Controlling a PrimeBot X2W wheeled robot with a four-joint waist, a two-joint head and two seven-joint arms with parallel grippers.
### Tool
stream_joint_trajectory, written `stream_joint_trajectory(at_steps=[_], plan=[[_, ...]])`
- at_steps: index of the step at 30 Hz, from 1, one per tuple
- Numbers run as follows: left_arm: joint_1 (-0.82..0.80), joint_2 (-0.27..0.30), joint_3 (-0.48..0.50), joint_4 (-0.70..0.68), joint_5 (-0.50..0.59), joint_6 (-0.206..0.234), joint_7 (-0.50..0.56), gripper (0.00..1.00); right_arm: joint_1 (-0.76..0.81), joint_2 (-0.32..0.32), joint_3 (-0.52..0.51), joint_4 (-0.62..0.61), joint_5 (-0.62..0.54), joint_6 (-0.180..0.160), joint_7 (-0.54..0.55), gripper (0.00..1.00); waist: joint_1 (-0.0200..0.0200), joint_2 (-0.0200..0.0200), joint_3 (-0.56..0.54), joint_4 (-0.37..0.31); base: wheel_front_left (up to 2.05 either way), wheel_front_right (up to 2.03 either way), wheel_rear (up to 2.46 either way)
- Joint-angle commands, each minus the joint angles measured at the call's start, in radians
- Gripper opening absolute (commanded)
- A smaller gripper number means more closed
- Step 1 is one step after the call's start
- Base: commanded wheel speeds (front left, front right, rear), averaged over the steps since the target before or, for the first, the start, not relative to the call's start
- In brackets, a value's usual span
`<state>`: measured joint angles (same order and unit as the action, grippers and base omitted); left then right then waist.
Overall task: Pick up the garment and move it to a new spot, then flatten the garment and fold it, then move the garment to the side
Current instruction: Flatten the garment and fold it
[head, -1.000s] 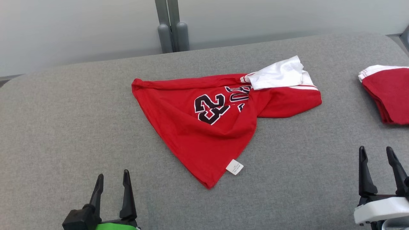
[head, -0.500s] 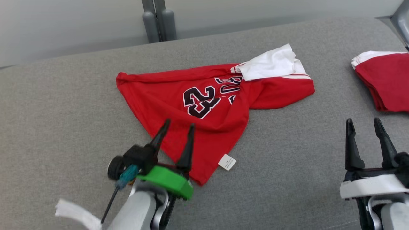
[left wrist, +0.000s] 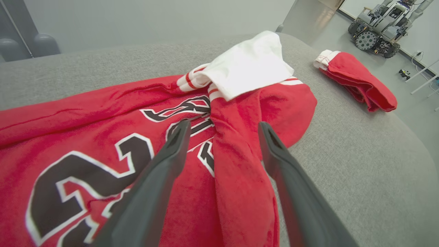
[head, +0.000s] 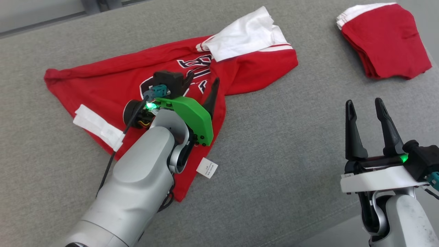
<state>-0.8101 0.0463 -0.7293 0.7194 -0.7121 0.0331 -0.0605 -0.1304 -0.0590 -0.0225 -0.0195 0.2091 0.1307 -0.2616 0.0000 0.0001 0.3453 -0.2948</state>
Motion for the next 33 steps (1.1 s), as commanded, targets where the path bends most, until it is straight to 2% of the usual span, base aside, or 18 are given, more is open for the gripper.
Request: stream_joint_trajectory(at_steps=[1, 6, 10, 11, 12, 13, 18, 22, 28, 29, 31, 32, 33], plan=[[-0.034, 0.008, -0.007, 0.029, -0.031, 0.009, 0.01, 1.0, -0.018, 0.005, 0.005, -0.001, 0.007, 0.0, -0.004, 1.0, 0.0, -0.0001, 0.093, -0.099, 0.0, 0.0, 0.0], [-0.116, 0.008, -0.057, 0.131, -0.075, 0.022, 0.026, 1.0, -0.03, 0.008, 0.011, 0.001, 0.018, 0.0, -0.004, 1.0, 0.0, -0.0001, 0.122, -0.122, 0.0, 0.0, 0.0], [-0.159, 0.008, -0.089, 0.181, -0.107, 0.01, 0.014, 1.0, -0.035, 0.008, 0.013, 0.009, 0.036, 0.0, -0.004, 1.0, 0.0, -0.0001, 0.131, -0.123, 0.0, 0.0, 0.0], [-0.166, 0.007, -0.101, 0.185, -0.119, 0.0, 0.01, 0.93, -0.035, 0.008, 0.011, 0.011, 0.039, 0.0, -0.004, 1.0, 0.0, -0.0001, 0.132, -0.121, 0.0, 0.0, 0.0], [-0.171, 0.007, -0.11, 0.186, -0.129, -0.007, 0.003, 0.29, -0.035, 0.008, 0.01, 0.013, 0.042, 0.0, -0.004, 1.0, 0.0, -0.0001, 0.132, -0.119, 0.0, 0.0, 0.0], [-0.176, 0.007, -0.12, 0.183, -0.142, -0.015, -0.007, 0.0, -0.036, 0.008, 0.01, 0.016, 0.044, 0.0, -0.004, 1.0, 0.0, -0.0001, 0.131, -0.115, 0.0, 0.0, 0.0], [-0.195, 0.005, -0.219, 0.152, -0.144, -0.046, -0.053, 0.0, -0.034, 0.008, 0.009, 0.028, 0.036, 0.0, -0.004, 1.0, 0.0, -0.0001, 0.111, -0.09, 0.0, 0.0, 0.0], [-0.181, 0.005, -0.327, 0.118, -0.102, -0.068, -0.103, 0.0, -0.022, 0.008, 0.006, 0.038, 0.022, 0.0, -0.004, 1.0, 0.0, -0.0001, 0.081, -0.071, 0.0, 0.0, 0.0], [-0.105, 0.006, -0.501, 0.052, 0.029, -0.047, -0.179, 0.0, 0.017, 0.008, -0.009, 0.047, -0.006, 0.0, -0.004, 1.0, 0.0, -0.0001, 0.019, -0.04, 0.0, 0.0, 0.0], [-0.088, 0.006, -0.515, 0.044, 0.049, -0.044, -0.186, 0.16, 0.022, 0.008, -0.011, 0.048, -0.009, 0.0, -0.005, 1.0, 0.0, -0.0001, 0.012, -0.036, 0.0, 0.0, 0.0], [-0.046, 0.006, -0.535, 0.034, 0.118, -0.038, -0.198, 0.58, 0.033, 0.008, -0.014, 0.052, -0.015, 0.0, -0.005, 1.0, 0.0, -0.0001, -0.007, -0.027, 0.0, 0.0, 0.0], [-0.016, 0.006, -0.542, 0.035, 0.15, -0.038, -0.198, 1.0, 0.039, 0.008, -0.013, 0.054, -0.014, 0.0, -0.005, 1.0, 0.0, -0.0001, -0.017, -0.023, 0.0, 0.0, 0.0], [0.007, 0.006, -0.546, 0.041, 0.172, -0.039, -0.201, 1.0, 0.044, 0.007, -0.01, 0.057, -0.017, 0.0, -0.004, 1.0, 0.0, -0.0001, -0.024, -0.021, 0.0, 0.0, 0.0]])
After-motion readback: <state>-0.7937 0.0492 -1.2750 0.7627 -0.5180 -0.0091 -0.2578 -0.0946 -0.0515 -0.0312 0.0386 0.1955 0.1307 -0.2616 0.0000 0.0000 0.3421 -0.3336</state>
